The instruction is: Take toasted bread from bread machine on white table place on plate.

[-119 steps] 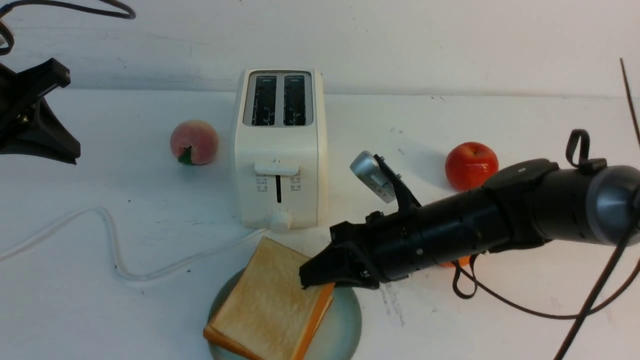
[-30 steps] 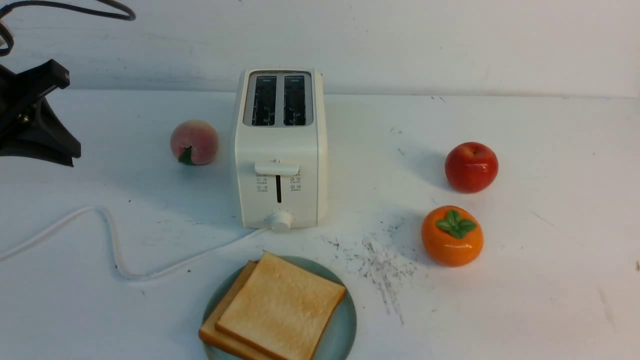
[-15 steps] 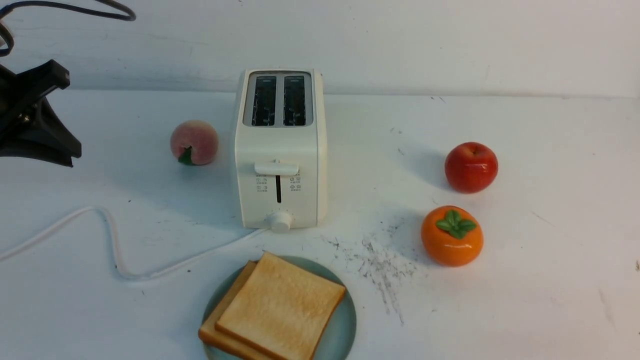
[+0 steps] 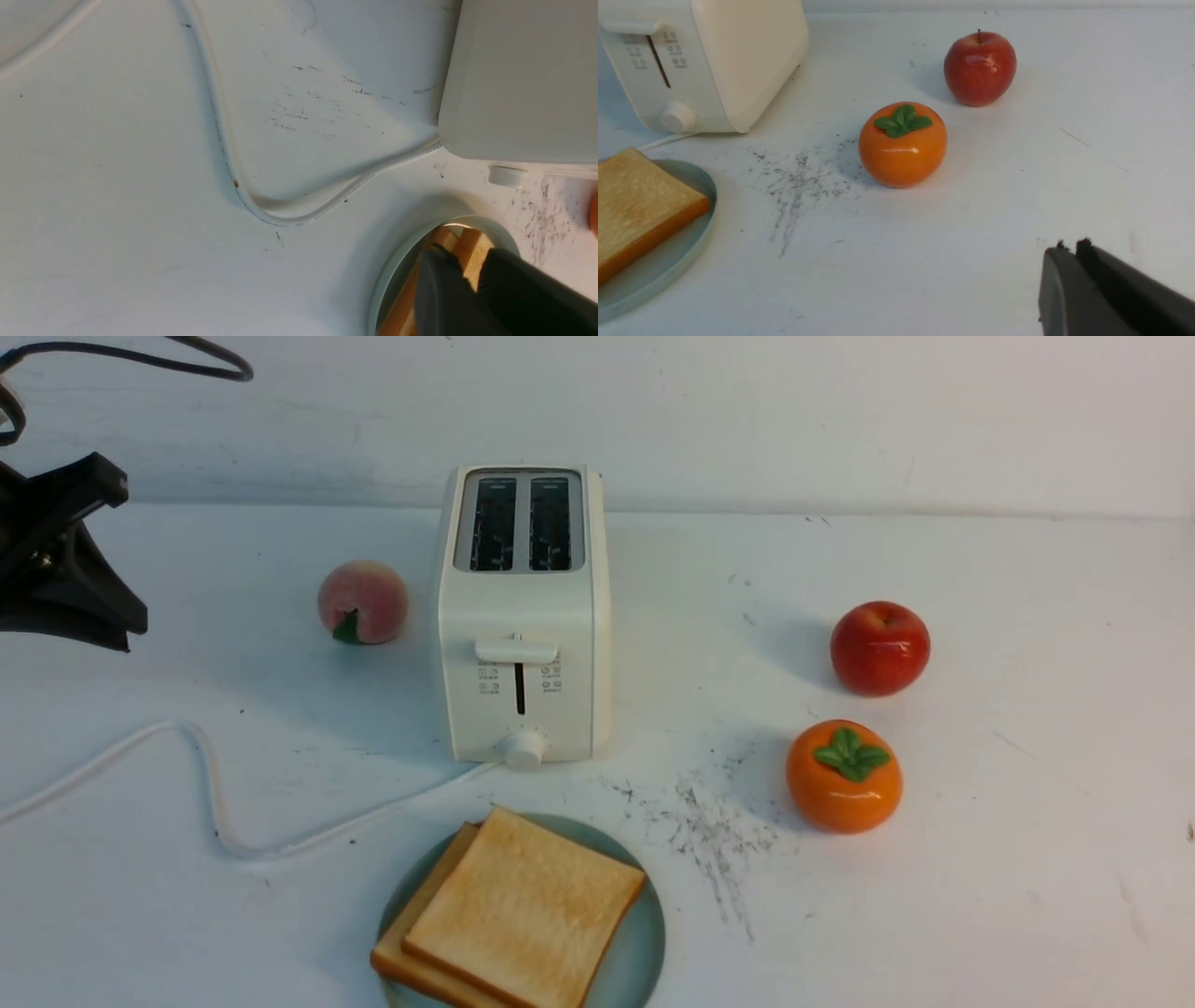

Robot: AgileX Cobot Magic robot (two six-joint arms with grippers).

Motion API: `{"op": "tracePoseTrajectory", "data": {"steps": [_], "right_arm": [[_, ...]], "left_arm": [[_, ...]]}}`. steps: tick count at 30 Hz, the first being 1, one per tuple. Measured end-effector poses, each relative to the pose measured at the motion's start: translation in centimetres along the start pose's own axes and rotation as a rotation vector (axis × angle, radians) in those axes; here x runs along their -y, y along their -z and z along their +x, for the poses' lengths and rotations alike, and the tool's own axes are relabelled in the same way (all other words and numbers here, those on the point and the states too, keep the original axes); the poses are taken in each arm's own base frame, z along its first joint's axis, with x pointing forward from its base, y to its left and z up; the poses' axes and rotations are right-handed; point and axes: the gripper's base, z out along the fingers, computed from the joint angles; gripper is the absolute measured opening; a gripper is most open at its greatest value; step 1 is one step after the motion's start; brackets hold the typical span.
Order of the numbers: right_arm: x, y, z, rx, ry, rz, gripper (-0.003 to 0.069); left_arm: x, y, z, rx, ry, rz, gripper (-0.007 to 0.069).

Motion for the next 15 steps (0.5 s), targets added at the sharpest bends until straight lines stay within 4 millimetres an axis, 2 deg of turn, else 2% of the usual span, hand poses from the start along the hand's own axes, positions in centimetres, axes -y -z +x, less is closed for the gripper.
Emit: {"op": "tracePoseTrajectory", "data": {"steps": [6, 11, 15], "right_arm": [[0.7, 0.0, 3.7, -0.01, 0.022, 0.075, 0.0041], [0.8, 0.0, 3.9, -0.03, 0.039, 0.091, 0.0045], [0.8, 0.1, 4.0, -0.041, 0.04, 0.094, 0.005]], "left_arm": [[0.0, 0.0, 0.0, 0.0, 0.003, 0.0, 0.0122], [0.0, 0.1, 0.0, 0.002, 0.015, -0.009, 0.0109], [0.1, 1.9, 1.4, 0.04, 0.003, -0.072, 0.0013]]}}
